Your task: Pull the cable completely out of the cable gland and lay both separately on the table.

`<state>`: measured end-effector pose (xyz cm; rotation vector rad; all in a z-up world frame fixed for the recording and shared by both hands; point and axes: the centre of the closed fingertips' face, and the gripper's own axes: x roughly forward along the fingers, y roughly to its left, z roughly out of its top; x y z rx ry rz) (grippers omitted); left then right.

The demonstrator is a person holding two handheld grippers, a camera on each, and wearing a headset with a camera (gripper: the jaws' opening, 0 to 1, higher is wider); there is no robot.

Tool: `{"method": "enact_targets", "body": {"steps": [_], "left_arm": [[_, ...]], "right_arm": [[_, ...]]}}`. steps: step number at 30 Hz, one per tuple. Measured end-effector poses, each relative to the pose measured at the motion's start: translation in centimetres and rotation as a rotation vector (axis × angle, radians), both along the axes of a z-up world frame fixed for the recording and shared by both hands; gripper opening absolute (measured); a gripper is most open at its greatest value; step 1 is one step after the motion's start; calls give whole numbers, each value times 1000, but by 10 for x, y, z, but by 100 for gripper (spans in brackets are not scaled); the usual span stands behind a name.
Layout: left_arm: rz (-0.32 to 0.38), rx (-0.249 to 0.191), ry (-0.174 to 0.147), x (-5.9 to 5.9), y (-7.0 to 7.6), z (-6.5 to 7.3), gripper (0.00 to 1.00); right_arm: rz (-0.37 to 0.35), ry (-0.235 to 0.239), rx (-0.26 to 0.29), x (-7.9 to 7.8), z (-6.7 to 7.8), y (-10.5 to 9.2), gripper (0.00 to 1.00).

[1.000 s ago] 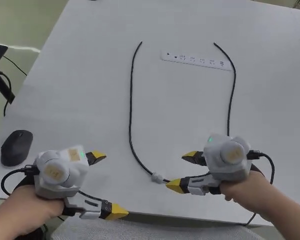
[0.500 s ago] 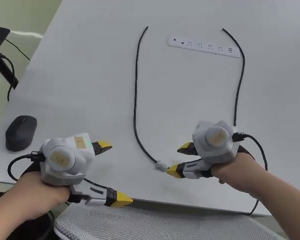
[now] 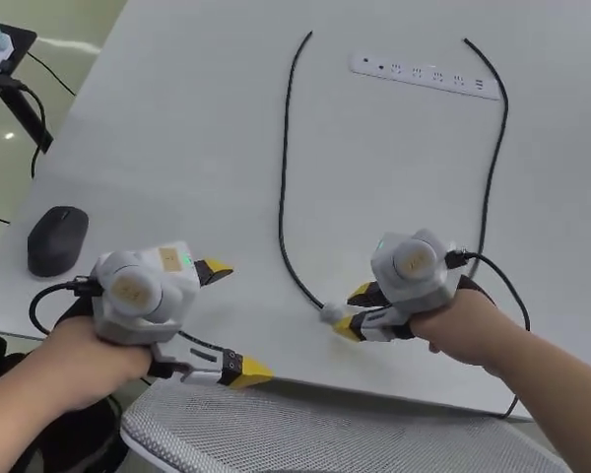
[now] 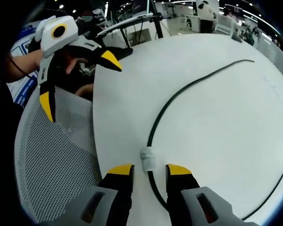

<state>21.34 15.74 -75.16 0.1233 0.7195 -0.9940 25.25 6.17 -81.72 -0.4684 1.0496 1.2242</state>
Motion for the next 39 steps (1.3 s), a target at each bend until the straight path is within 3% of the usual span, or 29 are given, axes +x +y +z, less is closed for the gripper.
{"method": "enact_targets", "body": {"steps": [4,14,25,33,39], "left_arm": [[-4,4,12,-1,2,-2,85],[8,-6,14,2,4,1,84],[5,-5,14,5,3,2,84],[-5,-22,0,14,-5,11,87],[-30,-43,-7,18,-19,20,89]], "right_arm": [[-10,3,5,2,0,2,14],[5,23,-6,0,-5,5,9],[35,-2,-39,-1,-3,3,7],[40,-3,-22,-4,17,-3,7],[45,-26,-8,-6,36,-8,7]]}}
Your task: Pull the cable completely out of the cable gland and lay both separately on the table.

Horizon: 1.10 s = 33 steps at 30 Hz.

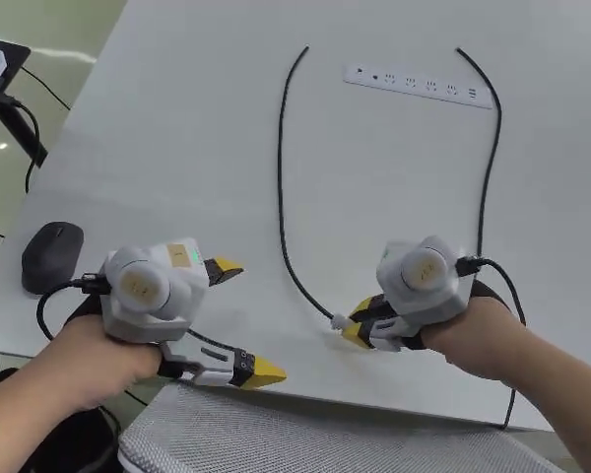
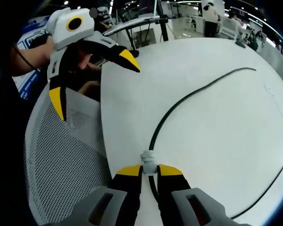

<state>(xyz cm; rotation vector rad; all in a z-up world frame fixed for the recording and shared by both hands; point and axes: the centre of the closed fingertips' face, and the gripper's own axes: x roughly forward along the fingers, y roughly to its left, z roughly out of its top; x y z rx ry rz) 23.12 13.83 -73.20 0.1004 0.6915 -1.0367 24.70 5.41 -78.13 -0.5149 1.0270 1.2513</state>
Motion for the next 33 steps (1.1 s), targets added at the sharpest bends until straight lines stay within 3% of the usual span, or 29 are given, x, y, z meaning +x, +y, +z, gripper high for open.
{"method": "enact_targets", "body": {"steps": [12,18,22,25,33], "left_arm": [[-83,-59,-61,15,-42,32,82],[-99,-78,-87,26,-56,43,77],[-103,-110,-92,32,-65,52,75],[-110,-147,-113,34,-73,61,74],[-119,-186,-109,42,-88,66,64]], "right_arm": [[17,-41,48,9,47,-4,7],[47,-74,44,13,68,-9,7],[75,-98,37,13,81,-13,7],[98,-113,39,12,91,-14,7],[193,-184,13,15,108,-23,7]]}}
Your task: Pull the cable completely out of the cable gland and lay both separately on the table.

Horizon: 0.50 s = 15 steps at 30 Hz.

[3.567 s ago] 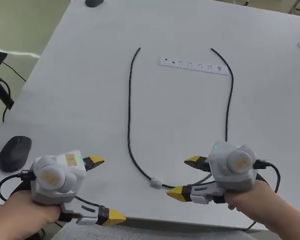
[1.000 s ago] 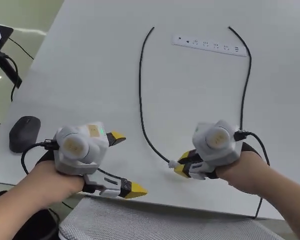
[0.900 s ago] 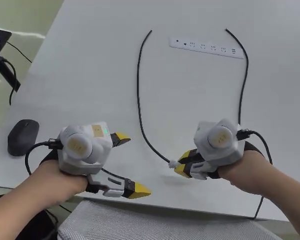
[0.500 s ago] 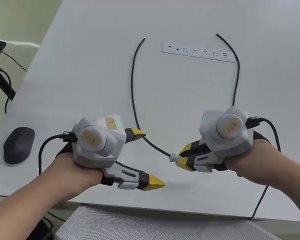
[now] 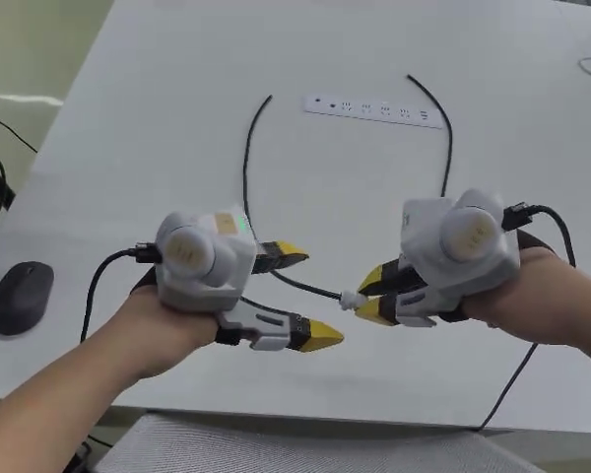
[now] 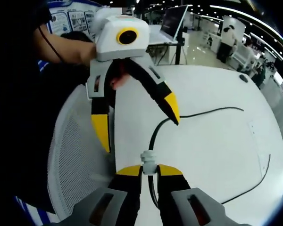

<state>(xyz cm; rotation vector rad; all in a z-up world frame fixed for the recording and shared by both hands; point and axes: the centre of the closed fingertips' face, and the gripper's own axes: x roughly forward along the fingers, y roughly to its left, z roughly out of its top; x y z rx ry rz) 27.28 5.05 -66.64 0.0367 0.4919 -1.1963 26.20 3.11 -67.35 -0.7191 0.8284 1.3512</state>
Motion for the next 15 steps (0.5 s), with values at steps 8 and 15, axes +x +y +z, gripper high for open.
{"method": "enact_targets", "body": {"steps": [8,15], "left_arm": [[13,-55,36,7,-11,6,58],[-22,-41,20,3,-19,3,47]], "right_arm": [[72,-41,5,0,6,-1,7],[110,-42,18,-1,7,-3,7]]}}
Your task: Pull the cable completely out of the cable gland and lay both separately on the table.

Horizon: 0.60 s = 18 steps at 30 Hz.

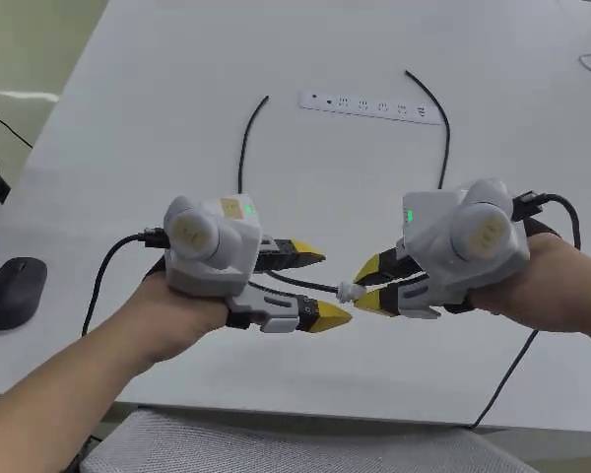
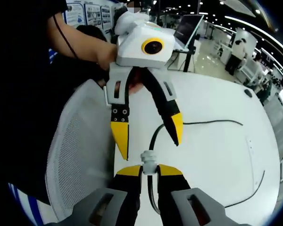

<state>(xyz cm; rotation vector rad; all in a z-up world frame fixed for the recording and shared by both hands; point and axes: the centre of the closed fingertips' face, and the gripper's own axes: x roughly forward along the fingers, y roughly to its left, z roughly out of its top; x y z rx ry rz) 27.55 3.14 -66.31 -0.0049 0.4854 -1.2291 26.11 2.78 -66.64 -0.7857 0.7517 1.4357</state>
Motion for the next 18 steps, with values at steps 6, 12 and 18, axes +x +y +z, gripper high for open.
{"method": "enact_targets", "body": {"steps": [6,12,18], "left_arm": [[-24,-26,-48,-1,-9,7,33],[-42,-7,-40,-2,-14,3,26],[-61,0,-45,-6,-18,2,20]], "right_arm": [[31,-1,9,-1,1,-4,6],[51,-2,13,0,2,-7,6],[72,-6,18,-1,3,-7,6]]}}
